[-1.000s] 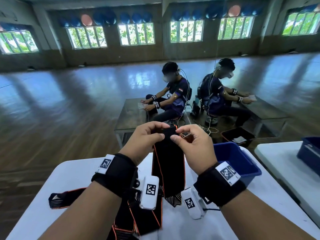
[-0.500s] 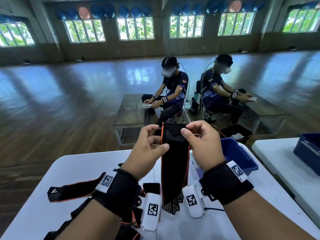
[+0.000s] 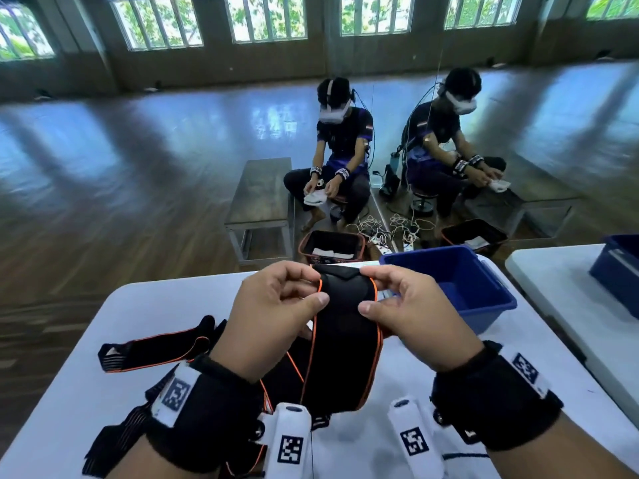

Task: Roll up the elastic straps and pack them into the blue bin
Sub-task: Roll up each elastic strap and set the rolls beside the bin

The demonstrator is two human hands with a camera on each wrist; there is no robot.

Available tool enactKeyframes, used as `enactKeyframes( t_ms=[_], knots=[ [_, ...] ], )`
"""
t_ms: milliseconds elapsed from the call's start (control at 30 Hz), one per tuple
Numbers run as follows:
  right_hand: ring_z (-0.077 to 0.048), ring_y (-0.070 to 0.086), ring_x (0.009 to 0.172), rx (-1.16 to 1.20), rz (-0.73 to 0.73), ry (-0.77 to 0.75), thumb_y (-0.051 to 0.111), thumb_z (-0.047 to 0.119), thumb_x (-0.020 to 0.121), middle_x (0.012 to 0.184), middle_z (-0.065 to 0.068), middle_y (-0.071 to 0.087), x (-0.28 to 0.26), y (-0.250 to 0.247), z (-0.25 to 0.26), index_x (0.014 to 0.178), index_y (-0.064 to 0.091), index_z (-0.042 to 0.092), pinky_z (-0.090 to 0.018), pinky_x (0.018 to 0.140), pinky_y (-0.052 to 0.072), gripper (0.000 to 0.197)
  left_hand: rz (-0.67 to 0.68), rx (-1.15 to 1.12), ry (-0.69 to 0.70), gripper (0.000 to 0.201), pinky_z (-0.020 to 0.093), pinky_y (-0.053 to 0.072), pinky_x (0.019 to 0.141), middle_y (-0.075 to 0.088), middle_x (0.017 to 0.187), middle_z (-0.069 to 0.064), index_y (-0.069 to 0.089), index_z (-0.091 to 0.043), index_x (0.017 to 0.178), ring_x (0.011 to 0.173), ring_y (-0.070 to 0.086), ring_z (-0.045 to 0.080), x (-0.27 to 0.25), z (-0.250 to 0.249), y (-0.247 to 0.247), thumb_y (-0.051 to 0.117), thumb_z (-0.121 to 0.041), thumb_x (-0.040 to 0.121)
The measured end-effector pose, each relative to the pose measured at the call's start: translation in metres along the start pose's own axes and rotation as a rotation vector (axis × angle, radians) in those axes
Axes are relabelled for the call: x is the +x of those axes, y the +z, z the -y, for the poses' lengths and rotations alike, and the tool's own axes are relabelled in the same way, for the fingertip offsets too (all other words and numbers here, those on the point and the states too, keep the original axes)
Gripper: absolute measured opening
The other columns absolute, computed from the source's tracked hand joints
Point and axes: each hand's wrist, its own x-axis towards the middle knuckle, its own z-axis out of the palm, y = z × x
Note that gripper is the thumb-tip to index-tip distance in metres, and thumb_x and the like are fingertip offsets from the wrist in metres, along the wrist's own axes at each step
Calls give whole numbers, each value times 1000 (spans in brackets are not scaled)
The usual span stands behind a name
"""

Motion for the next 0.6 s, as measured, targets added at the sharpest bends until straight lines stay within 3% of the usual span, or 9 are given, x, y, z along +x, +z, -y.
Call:
enactKeyframes(
  t_ms=[33, 100, 200, 233, 300, 367, 433, 533, 600],
  knots=[
    [-17, 71, 69, -48, -15, 14, 68, -7, 85, 102, -1, 68, 4, 1, -6, 124, 61, 14, -31, 61, 58, 46, 8, 49, -34, 19, 33, 55, 50, 68, 71, 6, 66, -8, 96, 63, 65, 15, 5, 7, 1, 74, 5, 84],
    [-21, 70, 74, -142, -43, 74, 70, 0, 86, 105, -6, 67, 19, 5, -25, 125, 61, 13, -34, 60, 59, 42, 22, 156, -119, 17, 36, 58, 54, 69, 73, 9, 68, -10, 96, 67, 68, 17, 16, 25, 3, 75, 0, 84],
    [-29, 70, 89, -175, -74, 174, 68, 15, 90, 103, -16, 70, 46, 9, -54, 108, 67, 17, -53, 72, 61, 18, 23, 226, -209, 1, 35, 60, 57, 70, 72, 9, 72, -9, 86, 68, 69, 18, 35, 47, 13, 72, -9, 87],
    [-29, 70, 91, -206, -109, 160, 67, 18, 90, 99, -13, 72, 54, 10, -58, 102, 69, 21, -56, 76, 60, 12, 6, 252, -198, 9, 35, 61, 57, 70, 70, 7, 73, -11, 81, 67, 68, 18, 42, 48, 17, 70, -12, 89],
    [-22, 69, 87, -291, -183, 48, 68, 20, 87, 92, -4, 72, 70, 8, -50, 102, 72, 20, -49, 84, 58, 17, -32, 285, -125, 16, 32, 60, 56, 70, 70, 6, 72, -18, 74, 66, 69, 21, 57, 44, 23, 70, -11, 89],
    [-16, 64, 83, -291, -241, -77, 68, 10, 87, 88, 2, 67, 78, 3, -25, 110, 70, 15, -37, 85, 56, 23, -105, 282, -14, 15, 33, 60, 57, 71, 74, 10, 68, -23, 84, 68, 71, 27, 68, 30, 26, 73, -9, 86],
    [-13, 65, 85, -189, -260, -173, 66, 2, 87, 90, 4, 68, 79, -5, 1, 112, 64, 17, -28, 81, 53, 29, -169, 212, 91, 30, 35, 61, 60, 72, 73, 10, 62, -21, 106, 67, 71, 23, 73, 16, 26, 77, -10, 82],
    [-13, 70, 92, -132, -213, -259, 68, 2, 85, 91, -2, 73, 72, -17, 15, 123, 52, 23, -30, 85, 55, 46, -184, 162, 164, 57, 22, 57, 65, 74, 76, 5, 53, -21, 127, 72, 71, 11, 73, 12, 23, 80, -8, 79],
    [-14, 70, 93, -198, -168, -233, 70, 4, 82, 89, -3, 73, 67, -22, 0, 126, 49, 27, -29, 84, 56, 54, -161, 201, 136, 56, 29, 59, 75, 74, 75, 0, 56, -25, 123, 74, 71, 11, 69, 27, 23, 82, -13, 76]
  ],
)
